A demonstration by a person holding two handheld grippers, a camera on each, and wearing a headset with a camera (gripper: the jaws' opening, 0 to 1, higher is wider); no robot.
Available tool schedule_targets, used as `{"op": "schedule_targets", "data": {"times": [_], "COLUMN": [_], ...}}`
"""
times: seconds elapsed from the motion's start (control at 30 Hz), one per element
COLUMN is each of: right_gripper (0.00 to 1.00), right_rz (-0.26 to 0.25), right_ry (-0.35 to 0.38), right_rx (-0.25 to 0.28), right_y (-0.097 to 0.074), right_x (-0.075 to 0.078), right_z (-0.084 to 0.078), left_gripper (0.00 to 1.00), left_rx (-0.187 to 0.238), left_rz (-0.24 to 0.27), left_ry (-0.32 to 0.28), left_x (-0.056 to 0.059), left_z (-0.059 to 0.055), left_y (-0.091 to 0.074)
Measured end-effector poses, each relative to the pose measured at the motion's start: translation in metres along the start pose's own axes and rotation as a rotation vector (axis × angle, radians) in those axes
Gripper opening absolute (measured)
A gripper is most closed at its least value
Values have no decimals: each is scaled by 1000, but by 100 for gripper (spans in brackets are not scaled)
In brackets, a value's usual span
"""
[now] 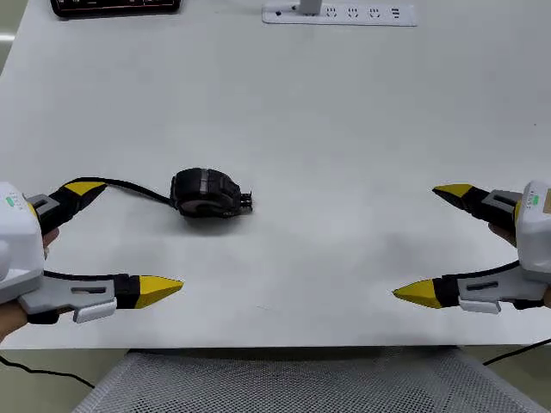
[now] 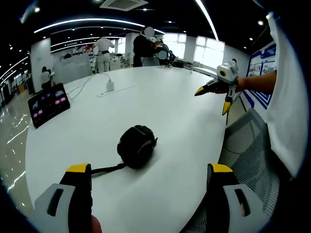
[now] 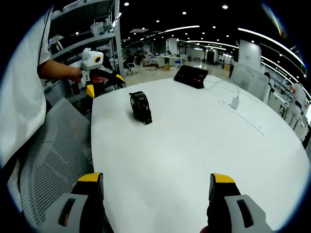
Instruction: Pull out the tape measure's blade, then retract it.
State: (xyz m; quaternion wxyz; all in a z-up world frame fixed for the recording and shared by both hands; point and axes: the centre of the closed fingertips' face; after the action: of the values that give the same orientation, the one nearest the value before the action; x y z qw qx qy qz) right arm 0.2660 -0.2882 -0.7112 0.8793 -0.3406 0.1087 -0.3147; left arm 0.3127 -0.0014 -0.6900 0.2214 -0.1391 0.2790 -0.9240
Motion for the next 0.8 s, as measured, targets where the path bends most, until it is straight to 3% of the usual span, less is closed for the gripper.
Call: {"op": "schedule_targets", "data": {"times": [0.57,0.8], "right_gripper": [88,88], "right_rz": [15,32], "right_ry": [-22,-35], "right_rx": [-1,5], "right_y": [11,20], "right_x": [4,7], "right_z": [6,11], "left_gripper": [85,86], "left_rx": [4,-8], "left_rz": [-23,-40], "left_ry": [-4,12], "left_x": [-5,-8], "left_z": [6,6], "left_y": [4,8]}}
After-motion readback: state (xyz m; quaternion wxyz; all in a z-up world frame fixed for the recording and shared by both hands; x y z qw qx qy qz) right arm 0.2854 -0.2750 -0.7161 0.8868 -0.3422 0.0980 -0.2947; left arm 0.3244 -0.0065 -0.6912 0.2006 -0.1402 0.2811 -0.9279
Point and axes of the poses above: the centre of the closed fingertips' face, and the gripper's own axes: y roughly forward along the fingers, x roughly to its right, z roughly out of its top, and after that the axes turned 5 degrees about -z, right-handed
